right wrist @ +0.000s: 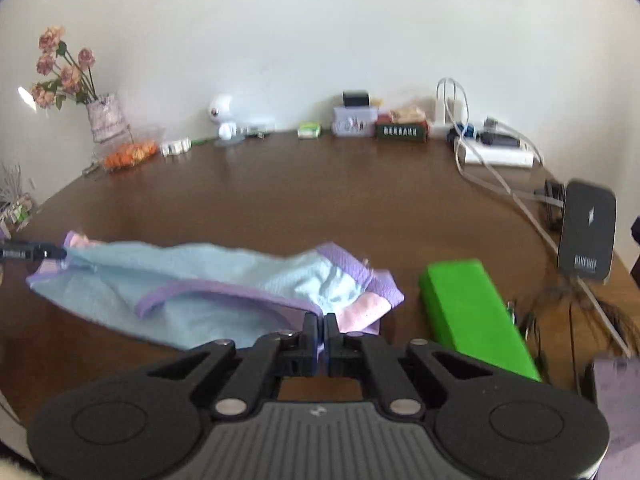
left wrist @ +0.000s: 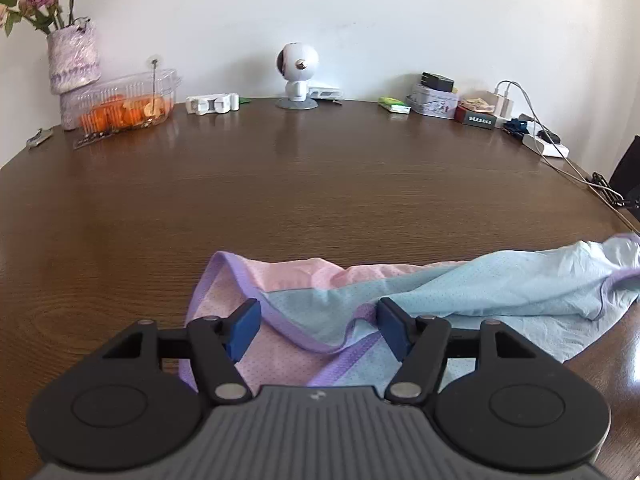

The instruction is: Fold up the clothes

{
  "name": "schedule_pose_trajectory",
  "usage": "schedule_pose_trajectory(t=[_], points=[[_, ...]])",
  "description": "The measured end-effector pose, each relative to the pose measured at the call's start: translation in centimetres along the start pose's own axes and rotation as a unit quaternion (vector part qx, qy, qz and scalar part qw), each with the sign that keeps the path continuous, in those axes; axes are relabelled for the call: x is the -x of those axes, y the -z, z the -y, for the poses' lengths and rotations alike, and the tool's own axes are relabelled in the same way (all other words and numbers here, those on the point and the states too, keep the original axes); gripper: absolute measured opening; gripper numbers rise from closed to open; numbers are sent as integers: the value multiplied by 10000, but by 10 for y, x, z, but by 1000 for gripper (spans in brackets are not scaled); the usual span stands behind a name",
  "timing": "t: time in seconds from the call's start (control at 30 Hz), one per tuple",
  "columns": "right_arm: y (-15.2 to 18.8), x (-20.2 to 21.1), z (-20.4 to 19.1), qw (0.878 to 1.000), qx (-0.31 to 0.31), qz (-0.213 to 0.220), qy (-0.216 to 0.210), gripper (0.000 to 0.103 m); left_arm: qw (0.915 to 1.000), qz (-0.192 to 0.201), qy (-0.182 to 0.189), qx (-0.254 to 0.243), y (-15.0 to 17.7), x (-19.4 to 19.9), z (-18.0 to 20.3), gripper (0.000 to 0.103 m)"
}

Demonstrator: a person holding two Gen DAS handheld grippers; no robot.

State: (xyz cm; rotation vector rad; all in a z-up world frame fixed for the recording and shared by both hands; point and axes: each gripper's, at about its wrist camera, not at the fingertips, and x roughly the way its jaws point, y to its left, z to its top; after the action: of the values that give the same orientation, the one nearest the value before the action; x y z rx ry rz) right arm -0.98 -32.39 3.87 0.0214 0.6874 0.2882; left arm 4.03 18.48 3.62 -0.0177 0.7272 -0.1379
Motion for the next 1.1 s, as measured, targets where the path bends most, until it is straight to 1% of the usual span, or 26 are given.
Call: schedule_pose_trajectory(t=[0.03,0.07,0.1,0.13,0.17,0.23,0.27,0.3,0.33,0.37,0.4,0.43,0.47,0.57,0.63,0.67,0.7,0.73,0.77,0.87,0.9,0.93,0.97,1.03,1.1], points=[[0,3,-2,9999,26,85,-75,3,9999,-54,-131,87,-3,-2,-5,65],[-4,7,-3,9996,23,258,-148,10,9994,-93,-276,206,-5,-6,-11,65],[-10,8,-4,9987,25,435,-260,21,9987,-108,-351,363,-8,-9,-16,65],[-19,7,-7,9973,101,571,-442,28,9977,-123,-427,520,-11,-13,-21,65],[-27,3,-14,9952,294,647,-671,38,9966,-130,-450,678,-13,-17,-26,65],[-43,-12,-40,9898,723,730,-982,40,9956,-167,-243,886,-18,-25,-30,64],[-49,-24,-57,9868,931,702,-1126,40,9958,-218,-201,865,-19,-29,-29,63],[-55,-36,-75,9828,1155,650,-1286,39,9961,-246,-228,817,-20,-34,-27,54],[-57,-48,-92,9783,1382,584,-1426,39,9964,-270,-263,759,-21,-37,-25,52],[-56,-59,-107,9733,1611,510,-1553,39,9967,-289,-275,709,-22,-39,-22,32],[-56,-71,-122,9676,1838,435,-1678,39,9966,-330,-164,736,-22,-40,-22,7],[-55,-83,-136,9625,2052,332,-1745,37,9964,-354,-64,771,-23,-41,-21,4],[-52,-94,-149,9585,2224,244,-1767,37,9959,-327,-6,842,-25,-41,-22,3],[-46,-112,-169,9543,2470,116,-1678,35,9925,-183,67,1209,-30,-43,-32,2],[-46,-121,-175,9560,2430,78,-1644,29,9857,-58,77,1683,-33,-46,-45,2],[-45,-124,-177,9568,2404,10,-1636,21,9813,-4,82,1921,-35,-48,-52,2],[-44,-128,-178,9572,2389,-93,-1630,5,9771,11,108,2125,-36,-51,-58,2],[-42,-128,-178,9562,2385,-157,-1692,1,9733,18,107,2293,-37,-53,-64,2],[-40,-124,-178,9537,2406,-140,-1799,2,9720,6,43,2350,-38,-56,-66,2],[-34,-103,-177,9436,2532,-23,-2131,0,9720,-34,-93,2348,-39,-63,-68,2],[-32,-98,-175,9417,2559,-6,-2184,0,9722,-50,-131,2339,-40,-65,-68,3],[-31,-94,-173,9422,2523,20,-2205,0,9729,-60,-153,2306,-39,-66,-68,3],[-30,-92,-169,9434,2455,48,-2229,1,9736,-44,-187,2273,-39,-65,-67,5],[-30,-88,-164,9461,2328,86,-2248,4,9733,-24,-286,2278,-39,-60,-67,16],[-33,-90,-163,9493,2284,107,-2158,16,9768,23,-196,2134,-39,-48,-59,36]])
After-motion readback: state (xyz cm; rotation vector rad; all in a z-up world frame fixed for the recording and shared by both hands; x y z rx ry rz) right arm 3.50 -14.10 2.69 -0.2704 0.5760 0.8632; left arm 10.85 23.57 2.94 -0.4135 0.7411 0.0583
